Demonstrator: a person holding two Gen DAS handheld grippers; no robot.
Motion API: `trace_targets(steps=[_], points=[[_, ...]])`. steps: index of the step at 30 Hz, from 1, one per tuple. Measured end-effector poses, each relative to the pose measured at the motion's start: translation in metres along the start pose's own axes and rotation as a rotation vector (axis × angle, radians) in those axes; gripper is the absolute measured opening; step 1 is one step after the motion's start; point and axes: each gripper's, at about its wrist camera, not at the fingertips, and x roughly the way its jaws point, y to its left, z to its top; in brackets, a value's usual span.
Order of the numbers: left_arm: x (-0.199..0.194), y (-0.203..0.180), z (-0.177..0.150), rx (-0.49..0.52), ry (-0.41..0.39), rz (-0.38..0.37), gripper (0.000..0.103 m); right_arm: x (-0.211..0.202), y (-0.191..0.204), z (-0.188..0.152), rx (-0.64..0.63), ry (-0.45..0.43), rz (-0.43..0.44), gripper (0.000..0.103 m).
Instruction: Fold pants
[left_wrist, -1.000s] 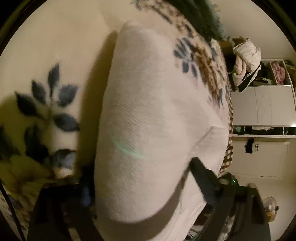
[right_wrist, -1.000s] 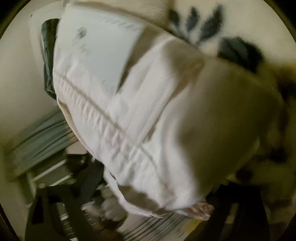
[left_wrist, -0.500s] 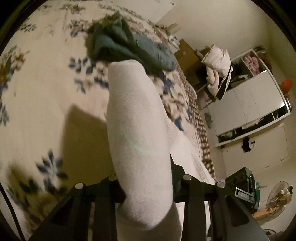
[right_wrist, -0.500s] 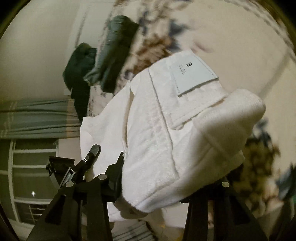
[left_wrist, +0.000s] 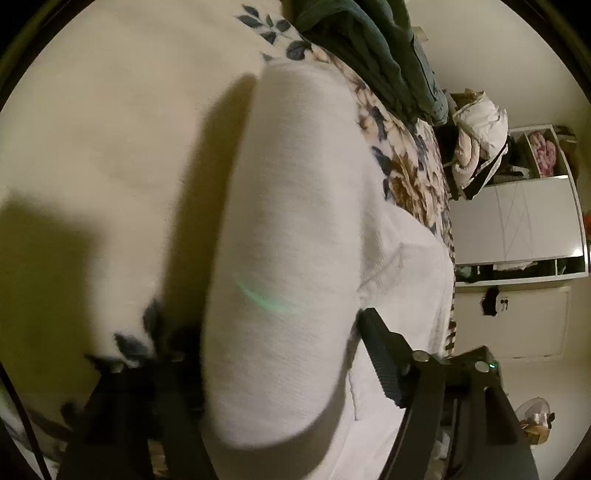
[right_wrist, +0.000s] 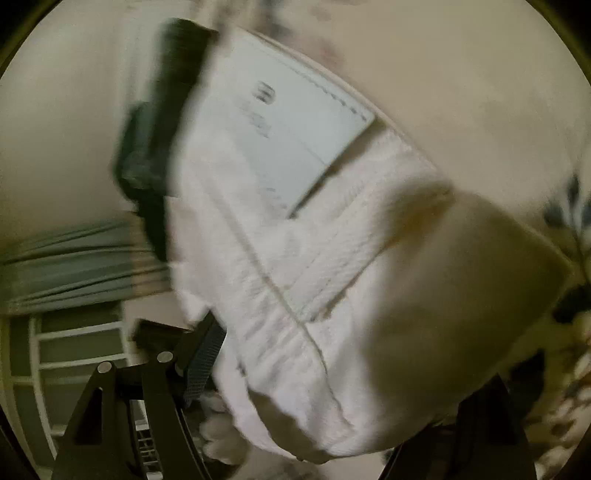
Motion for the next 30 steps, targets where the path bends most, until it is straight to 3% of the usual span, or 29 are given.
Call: trace_targets(steps=[2,3,5,6,7,9,12,16,22,25,30], points=[[0.002,0.0,0.001,-0.007,0.003,-0.011,0.072,0.0,0.005,0.001,-0.031,-0.025,-0.007,0.08],[0.004,0.0,0.001,-0.01,0.007,-0.013,0.073,0.011,0.0,0.005,-0.018,0.004,-0.059,0.082],[0.009,0.001,0.004,-0.018,0.013,-0.016,0.074,0.022,-0.015,0.01,0.045,0.026,-0.042,0.082],[0.008,-0.001,0.003,-0.018,0.01,-0.021,0.074,0.022,-0.016,0.012,0.045,0.016,-0.03,0.08],[0.008,-0.004,0.002,-0.012,0.001,-0.027,0.072,0.021,-0.013,0.012,0.029,0.012,-0.046,0.069],[-0.001,-0.006,0.0,0.024,-0.025,-0.027,0.04,0.016,-0.003,0.003,-0.007,-0.007,-0.074,0.049],[-0.015,-0.016,-0.003,0.034,-0.046,-0.041,0.03,0.0,0.013,-0.009,-0.031,-0.048,-0.095,0.043],[-0.038,-0.039,-0.006,0.067,-0.073,-0.064,0.027,-0.028,0.039,-0.017,-0.053,-0.09,-0.076,0.041],[-0.081,-0.089,0.007,0.107,-0.078,-0.122,0.027,-0.064,0.112,-0.028,-0.104,-0.146,-0.05,0.04],[-0.102,-0.116,0.025,0.134,-0.081,-0.13,0.027,-0.085,0.146,-0.03,-0.131,-0.168,-0.03,0.04],[-0.126,-0.167,0.073,0.166,-0.119,-0.137,0.027,-0.098,0.218,0.001,-0.165,-0.199,0.018,0.04]])
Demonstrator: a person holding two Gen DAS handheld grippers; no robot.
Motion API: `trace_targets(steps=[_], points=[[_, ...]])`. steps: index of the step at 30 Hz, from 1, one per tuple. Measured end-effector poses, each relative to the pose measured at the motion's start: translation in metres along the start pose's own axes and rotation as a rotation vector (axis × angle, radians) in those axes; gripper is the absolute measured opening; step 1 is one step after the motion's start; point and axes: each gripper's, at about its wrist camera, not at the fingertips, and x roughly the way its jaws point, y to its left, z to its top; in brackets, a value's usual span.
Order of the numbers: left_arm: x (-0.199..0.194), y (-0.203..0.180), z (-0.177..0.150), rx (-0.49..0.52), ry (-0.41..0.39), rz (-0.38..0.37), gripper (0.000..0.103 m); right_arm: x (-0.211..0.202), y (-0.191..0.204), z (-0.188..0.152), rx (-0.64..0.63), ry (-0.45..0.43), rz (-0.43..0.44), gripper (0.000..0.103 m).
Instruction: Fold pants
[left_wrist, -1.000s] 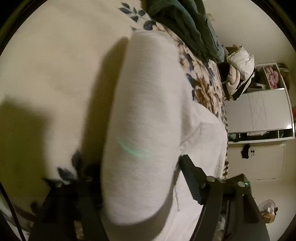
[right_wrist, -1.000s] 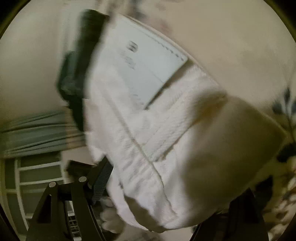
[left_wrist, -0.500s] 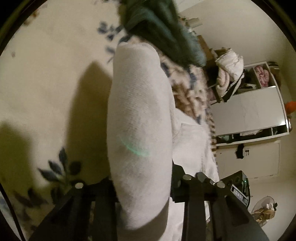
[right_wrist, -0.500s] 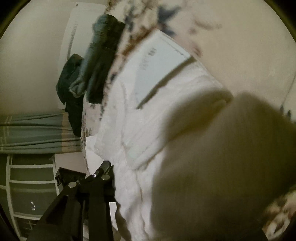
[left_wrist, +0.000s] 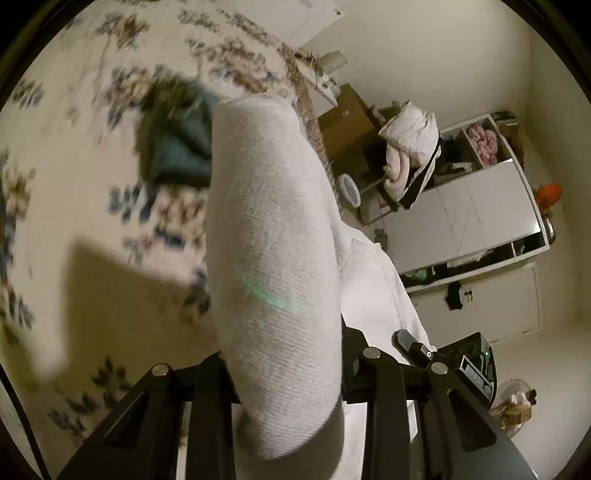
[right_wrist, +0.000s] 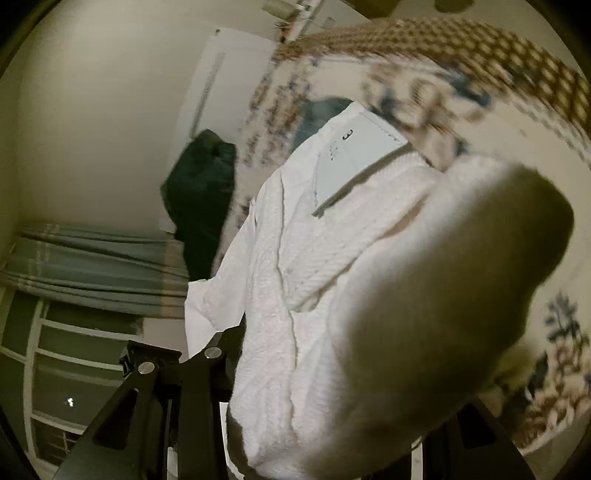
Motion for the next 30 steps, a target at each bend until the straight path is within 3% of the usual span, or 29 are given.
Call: trace_targets(steps=[4,11,16,18,19,21,23,25,26,27,29,30], points=[[-0.004,-0.013,0.053,-0.011,-0.035,0.007,0.027,0.013,0.049,0.054,-0.04,-0.014,0.037,0.04],[0.032,0.001,0.171,-0.07,-0.088,0.016,0.027,0.098,0.103,0.177,-0.08,0.001,0.085,0.04],[0.077,0.031,0.246,-0.059,-0.084,0.035,0.028,0.174,0.108,0.255,-0.099,0.011,0.093,0.04],[0.099,0.05,0.268,-0.056,-0.063,0.063,0.035,0.207,0.094,0.276,-0.101,0.02,0.083,0.041],[0.11,0.063,0.275,-0.066,-0.044,0.09,0.039,0.224,0.084,0.285,-0.109,0.03,0.061,0.049],[0.137,0.102,0.282,-0.114,0.017,0.227,0.052,0.268,0.049,0.302,-0.073,0.093,-0.05,0.068],[0.154,0.14,0.272,-0.148,0.073,0.366,0.052,0.3,0.001,0.307,0.012,0.164,-0.169,0.068],[0.154,0.156,0.257,-0.155,0.072,0.398,0.054,0.309,-0.021,0.306,0.029,0.181,-0.189,0.066],[0.149,0.16,0.25,-0.155,0.049,0.39,0.068,0.309,-0.025,0.304,0.018,0.173,-0.18,0.066],[0.144,0.159,0.242,-0.149,0.035,0.404,0.073,0.308,-0.023,0.303,-0.013,0.17,-0.196,0.066],[0.138,0.155,0.23,-0.144,0.026,0.421,0.072,0.309,-0.018,0.299,-0.043,0.185,-0.243,0.064],[0.135,0.153,0.223,-0.178,0.027,0.39,0.071,0.309,-0.017,0.298,-0.037,0.193,-0.257,0.065]])
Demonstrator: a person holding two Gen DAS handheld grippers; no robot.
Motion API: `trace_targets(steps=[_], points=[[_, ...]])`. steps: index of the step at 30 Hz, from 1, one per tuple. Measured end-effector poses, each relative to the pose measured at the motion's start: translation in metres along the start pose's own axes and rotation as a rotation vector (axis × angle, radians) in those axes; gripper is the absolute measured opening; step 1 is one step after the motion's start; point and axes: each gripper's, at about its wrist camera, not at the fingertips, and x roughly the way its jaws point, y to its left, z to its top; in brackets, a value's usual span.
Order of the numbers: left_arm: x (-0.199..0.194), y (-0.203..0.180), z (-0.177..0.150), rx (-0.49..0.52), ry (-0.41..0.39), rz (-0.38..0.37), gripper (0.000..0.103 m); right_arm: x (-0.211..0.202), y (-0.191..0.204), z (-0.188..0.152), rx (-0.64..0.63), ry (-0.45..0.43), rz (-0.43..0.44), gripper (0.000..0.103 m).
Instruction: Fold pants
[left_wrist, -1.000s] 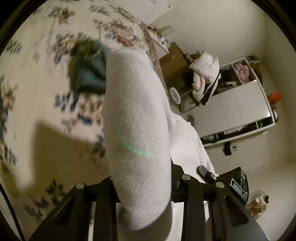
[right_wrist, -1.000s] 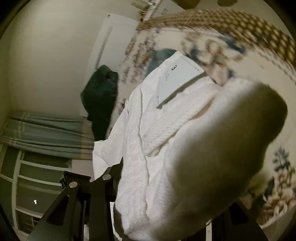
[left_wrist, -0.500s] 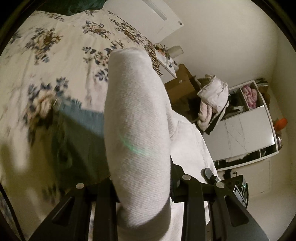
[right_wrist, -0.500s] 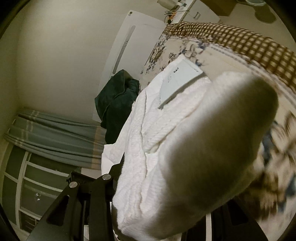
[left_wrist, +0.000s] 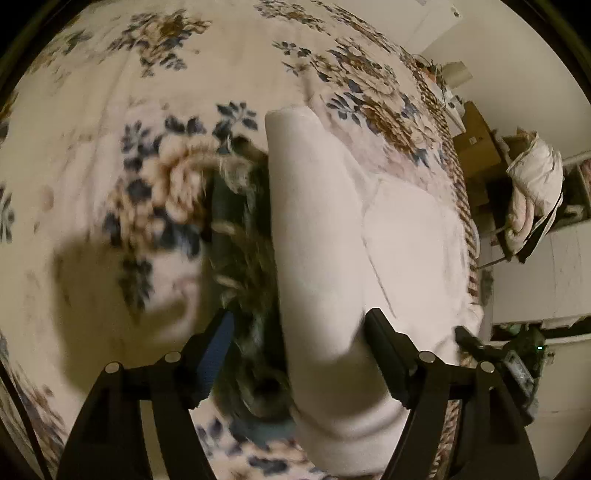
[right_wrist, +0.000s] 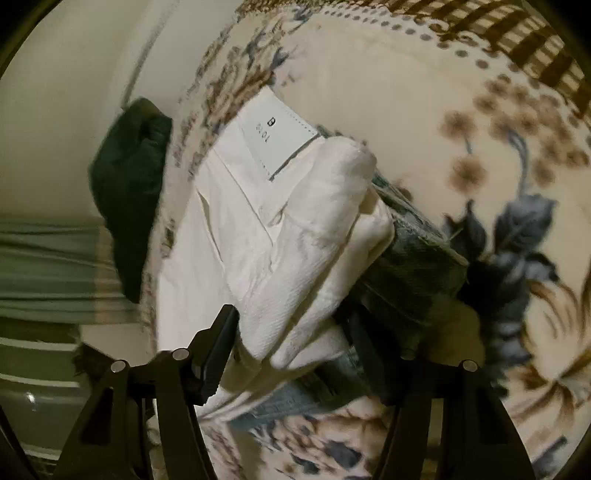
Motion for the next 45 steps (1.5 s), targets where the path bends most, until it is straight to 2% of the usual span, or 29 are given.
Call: trace_targets(steps=[3,4,5,6,7,8,9,11,13,14,17,19,21,23,24,25,26,27,28,32,38,45], points=[[-0.006,0.003,-0.008,-0.139,0.008,-0.163,0.072,-0.001,-0.003,0.006,0.085,0.007,0.091,0.066],[-0.004,-0.001,-0.009,-0.167,0.02,-0.196,0.074,0.002,-0.004,0.006,0.105,0.007,0.107,0.065],[-0.002,-0.007,-0.009,-0.169,0.017,-0.187,0.074,0.002,-0.003,0.005,0.127,0.006,0.122,0.064],[-0.003,-0.014,-0.009,-0.16,0.002,-0.185,0.074,0.007,-0.004,0.009,0.148,0.021,0.127,0.055],[-0.003,-0.019,-0.009,-0.139,-0.022,-0.185,0.074,0.009,-0.002,0.004,0.154,0.028,0.123,0.053],[-0.004,-0.025,-0.01,-0.107,-0.04,-0.141,0.053,0.007,0.0,0.0,0.158,0.026,0.12,0.051],[-0.004,-0.031,-0.011,-0.058,-0.047,-0.096,0.043,0.006,0.002,-0.003,0.153,0.026,0.114,0.047],[-0.004,-0.047,-0.018,0.108,-0.056,0.049,0.04,0.004,0.007,-0.008,0.132,0.032,0.112,0.04],[0.001,-0.048,-0.026,0.206,-0.048,0.129,0.041,0.0,0.017,-0.02,0.091,0.036,0.083,0.038],[0.006,-0.042,-0.031,0.223,-0.04,0.158,0.041,0.001,0.02,-0.025,0.073,0.045,0.064,0.038],[0.019,-0.018,-0.036,0.159,0.007,0.158,0.044,0.014,0.018,-0.037,0.042,0.075,-0.011,0.038],[0.014,-0.022,-0.037,0.159,0.004,0.159,0.045,0.017,0.016,-0.036,0.035,0.08,-0.033,0.044],[0.0,-0.036,-0.04,0.17,-0.014,0.185,0.047,0.009,0.032,-0.031,-0.049,0.078,-0.113,0.055],[-0.014,-0.052,-0.04,0.178,-0.044,0.251,0.054,0.0,0.051,-0.03,-0.133,0.07,-0.19,0.066],[-0.022,-0.057,-0.041,0.183,-0.067,0.273,0.056,-0.006,0.066,-0.031,-0.206,0.061,-0.259,0.082],[-0.029,-0.063,-0.042,0.19,-0.093,0.297,0.058,-0.01,0.078,-0.032,-0.271,0.053,-0.318,0.093],[-0.035,-0.069,-0.042,0.194,-0.115,0.336,0.07,-0.015,0.09,-0.035,-0.334,0.033,-0.377,0.097],[-0.04,-0.073,-0.042,0.2,-0.127,0.368,0.088,-0.021,0.103,-0.038,-0.408,-0.004,-0.454,0.097],[-0.045,-0.076,-0.042,0.203,-0.141,0.393,0.091,-0.028,0.117,-0.043,-0.482,-0.046,-0.521,0.097],[-0.064,-0.089,-0.043,0.217,-0.177,0.446,0.091,-0.051,0.148,-0.057,-0.621,-0.128,-0.613,0.097],[-0.1,-0.109,-0.058,0.224,-0.2,0.463,0.091,-0.097,0.178,-0.074,-0.64,-0.15,-0.627,0.098],[-0.164,-0.137,-0.093,0.245,-0.238,0.456,0.091,-0.182,0.204,-0.116,-0.643,-0.207,-0.603,0.098]])
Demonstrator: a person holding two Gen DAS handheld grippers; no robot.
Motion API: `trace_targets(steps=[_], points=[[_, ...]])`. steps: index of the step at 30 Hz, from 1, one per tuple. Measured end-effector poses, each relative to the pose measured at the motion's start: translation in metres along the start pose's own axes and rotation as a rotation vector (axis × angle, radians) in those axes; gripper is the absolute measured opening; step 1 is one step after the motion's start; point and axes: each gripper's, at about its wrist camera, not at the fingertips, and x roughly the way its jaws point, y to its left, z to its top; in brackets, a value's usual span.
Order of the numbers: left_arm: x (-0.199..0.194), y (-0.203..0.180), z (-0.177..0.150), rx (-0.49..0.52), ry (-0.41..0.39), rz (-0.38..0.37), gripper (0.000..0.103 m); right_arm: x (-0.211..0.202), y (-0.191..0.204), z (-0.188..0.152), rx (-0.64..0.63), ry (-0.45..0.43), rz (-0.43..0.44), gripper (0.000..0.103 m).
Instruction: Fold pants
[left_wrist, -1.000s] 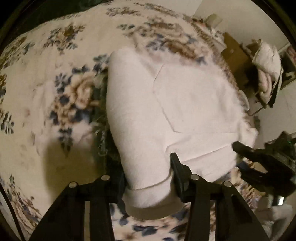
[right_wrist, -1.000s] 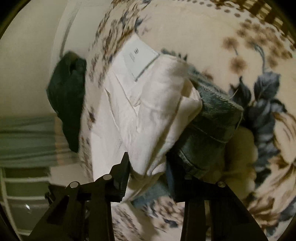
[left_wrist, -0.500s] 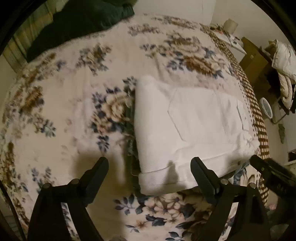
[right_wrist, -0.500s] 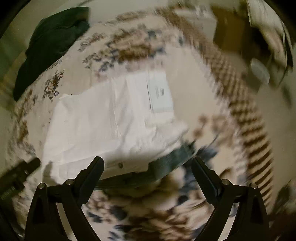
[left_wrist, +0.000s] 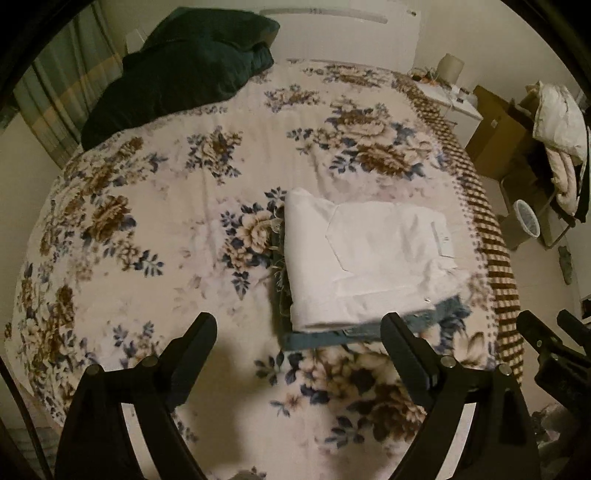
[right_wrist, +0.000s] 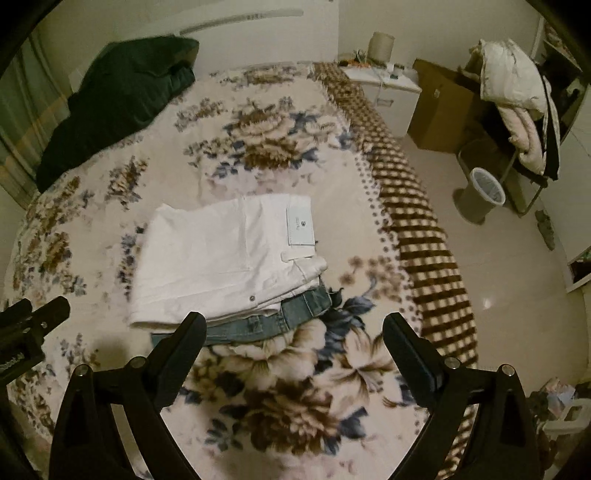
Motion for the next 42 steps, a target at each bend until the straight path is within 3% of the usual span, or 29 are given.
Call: trace_targets(steps=[16,28,35,37,39,42], points=[[-0.228,0.009,-0.069,0.037,-0.204,0.008,0.091,-0.281,0.003,-0.071,-0.055,-0.214,-0.01,0.098],[-0.34,0.007,-0.112,0.058,-0.325,-0.036,0.091,-0.452,-0.005,-0.135,-0.027,-0.326,0.032,0.098],[-0.376,0.009,-0.132,0.056,-0.378,-0.056,0.091,-0.512,-0.009,-0.163,-0.023,-0.366,0.042,0.098],[-0.379,0.008,-0.134,0.063,-0.385,-0.055,0.091,-0.517,-0.01,-0.167,-0.027,-0.363,0.042,0.101],[-0.378,0.007,-0.134,0.066,-0.386,-0.055,0.103,-0.516,-0.012,-0.167,-0.024,-0.36,0.039,0.101],[-0.374,0.008,-0.134,0.061,-0.392,-0.057,0.103,-0.504,-0.013,-0.161,-0.024,-0.357,0.023,0.101]])
